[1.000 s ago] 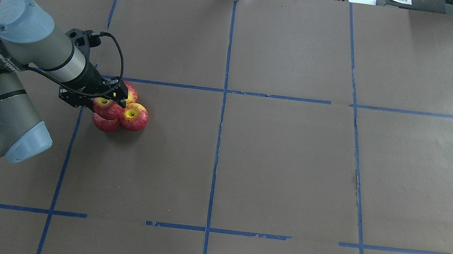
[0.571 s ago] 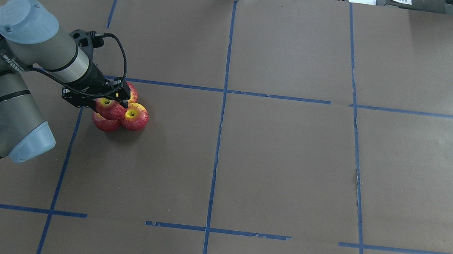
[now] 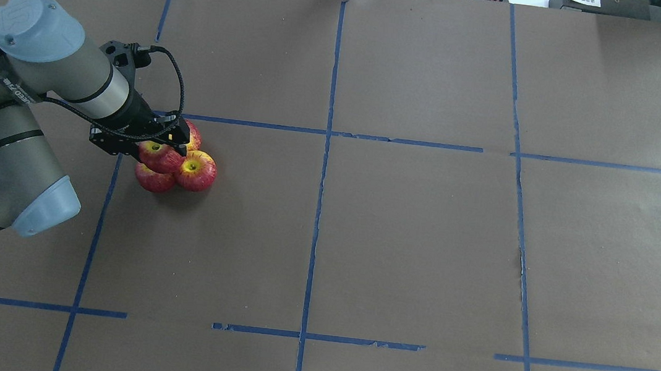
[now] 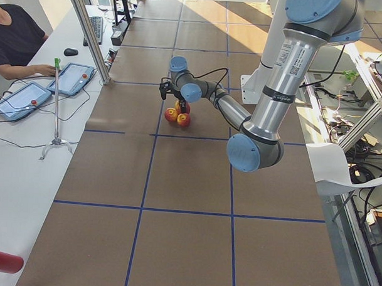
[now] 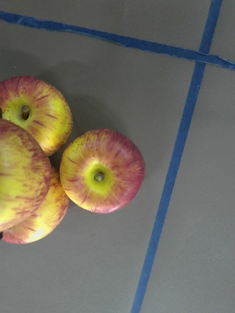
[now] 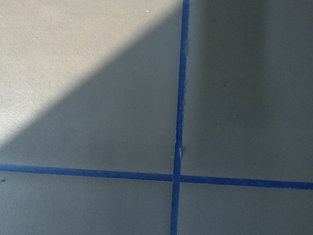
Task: Stack apples
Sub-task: 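Lower the apple onto the top of the cluster and open the left gripper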
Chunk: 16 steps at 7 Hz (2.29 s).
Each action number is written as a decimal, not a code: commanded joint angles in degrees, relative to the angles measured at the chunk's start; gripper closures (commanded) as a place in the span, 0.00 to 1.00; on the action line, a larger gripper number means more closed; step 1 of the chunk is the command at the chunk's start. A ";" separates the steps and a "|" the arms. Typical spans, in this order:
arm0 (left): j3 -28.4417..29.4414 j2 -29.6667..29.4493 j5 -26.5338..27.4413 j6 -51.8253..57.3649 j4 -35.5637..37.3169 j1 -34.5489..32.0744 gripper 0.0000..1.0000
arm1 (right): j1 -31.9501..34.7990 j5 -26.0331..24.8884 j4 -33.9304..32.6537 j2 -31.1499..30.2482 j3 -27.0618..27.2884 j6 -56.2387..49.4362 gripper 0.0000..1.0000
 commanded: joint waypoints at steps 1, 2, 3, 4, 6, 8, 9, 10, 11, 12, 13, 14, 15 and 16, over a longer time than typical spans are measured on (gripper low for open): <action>0.15 -0.12 0.51 0.24 -0.01 -0.26 0.94 | 0.00 0.00 0.03 0.00 0.00 0.00 0.00; 0.15 -0.12 1.91 0.33 -0.01 -0.26 0.94 | 0.00 0.00 0.03 0.00 0.00 0.00 0.00; 0.15 -0.30 2.01 0.42 -0.10 -0.26 0.94 | 0.00 0.00 -0.06 0.00 0.00 0.00 0.00; 0.49 -0.47 2.01 0.42 -0.27 -0.26 0.94 | 0.00 0.00 -0.06 0.00 0.00 0.00 0.00; 1.02 -0.91 2.01 0.42 -0.45 -0.18 0.91 | 0.00 0.00 -0.06 0.00 0.00 0.00 0.00; 1.55 -1.00 2.01 0.42 -0.36 -0.09 0.79 | 0.00 0.00 -0.06 0.00 0.00 0.00 0.00; 1.55 -1.00 2.01 0.33 -0.36 -0.09 0.75 | 0.00 0.00 -0.06 0.00 0.00 0.00 0.00; 1.55 -1.00 2.01 0.42 -0.36 0.00 0.58 | 0.00 0.00 -0.06 0.00 0.00 0.00 0.00; 1.55 -1.00 2.01 0.42 -0.45 0.09 0.37 | 0.00 0.00 -0.06 0.00 0.00 0.00 0.00; 1.55 -1.00 2.01 0.42 -0.45 0.00 0.00 | 0.00 0.00 -0.06 0.00 0.00 0.00 0.00; 1.47 -1.00 2.09 0.42 -0.36 0.00 0.00 | 0.00 0.00 -0.06 0.00 0.00 0.00 0.00; 1.29 -1.00 2.10 0.42 -0.27 0.00 0.00 | 0.00 0.00 -0.06 0.00 0.00 0.00 0.00; 1.11 -1.00 2.10 0.42 -0.10 0.00 0.00 | 0.00 0.00 -0.06 0.00 0.00 0.00 0.00; 0.68 -0.83 2.01 0.42 0.16 -0.61 0.00 | 0.00 0.00 0.03 0.00 0.00 0.00 0.00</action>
